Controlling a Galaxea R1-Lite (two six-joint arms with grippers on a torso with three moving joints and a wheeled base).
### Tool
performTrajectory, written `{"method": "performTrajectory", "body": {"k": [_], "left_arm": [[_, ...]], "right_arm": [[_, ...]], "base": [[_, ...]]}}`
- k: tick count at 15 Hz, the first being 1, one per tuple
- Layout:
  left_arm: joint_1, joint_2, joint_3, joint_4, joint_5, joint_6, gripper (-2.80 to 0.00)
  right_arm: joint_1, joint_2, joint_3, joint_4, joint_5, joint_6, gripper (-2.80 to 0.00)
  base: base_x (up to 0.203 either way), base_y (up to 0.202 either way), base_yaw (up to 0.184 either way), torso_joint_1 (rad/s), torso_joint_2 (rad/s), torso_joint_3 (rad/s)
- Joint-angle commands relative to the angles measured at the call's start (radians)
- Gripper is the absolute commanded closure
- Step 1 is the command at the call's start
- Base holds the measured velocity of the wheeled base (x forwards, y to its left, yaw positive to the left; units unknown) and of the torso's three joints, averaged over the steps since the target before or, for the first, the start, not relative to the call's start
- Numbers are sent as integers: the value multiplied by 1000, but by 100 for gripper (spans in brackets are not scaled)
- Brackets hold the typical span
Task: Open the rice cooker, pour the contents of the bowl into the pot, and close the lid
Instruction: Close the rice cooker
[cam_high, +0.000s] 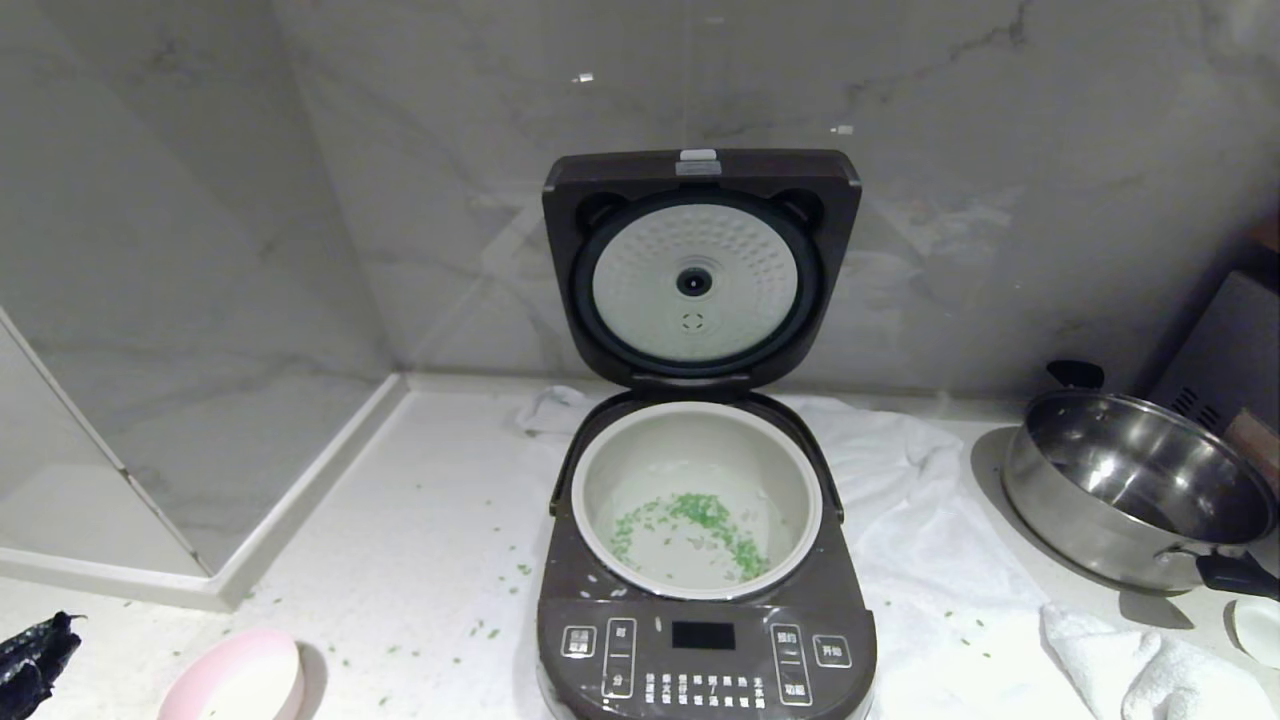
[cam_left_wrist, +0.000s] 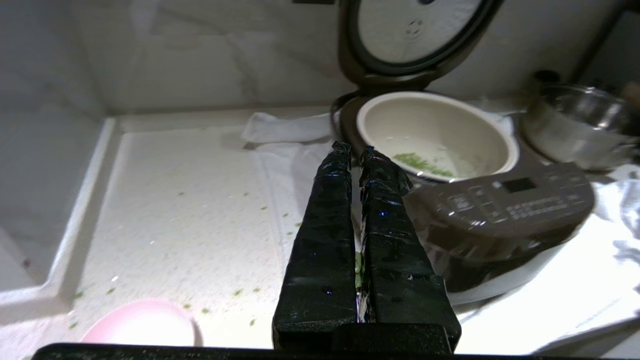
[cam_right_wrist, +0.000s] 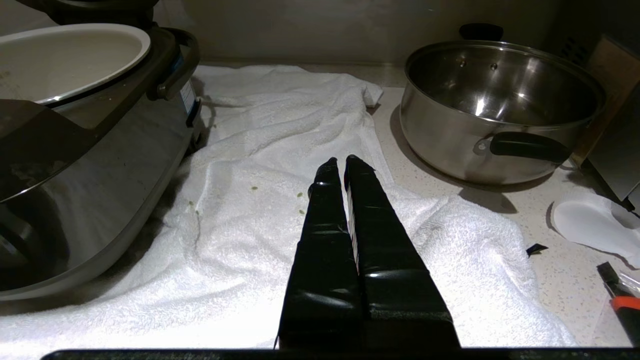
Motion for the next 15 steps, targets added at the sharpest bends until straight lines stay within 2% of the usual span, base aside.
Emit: {"method": "performTrajectory", "body": {"k": [1,3,5,7,9,11,13,15], "left_arm": [[2,-95,54,8,46,17,0],[2,-99,107,3,158,61,0],[2,-99,149,-1,203,76,0],[2,-99,190,-3,282,89,0],[2,-99,260,-32,333,151,0],[3,-99,341,-104,344,200,0],[2,-99,340,-48,350,159,0],[-7,-101,336,-8,360,152,0]], "right_arm": [[0,0,2,-1,0,0,0],[0,0,2,-1,0,0,0],[0,0,2,-1,0,-2,0],[0,0,2,-1,0,-2,0],[0,0,2,-1,0,-2,0],[0,0,2,-1,0,-2,0],[0,0,2,-1,0,0,0],[0,0,2,-1,0,-2,0]], "base": [[0,0,0,0,0,0],[0,0,0,0,0,0],[0,0,0,0,0,0],[0,0,0,0,0,0],[0,0,0,0,0,0],[0,0,0,0,0,0],[0,0,0,0,0,0],[0,0,0,0,0,0]]}}
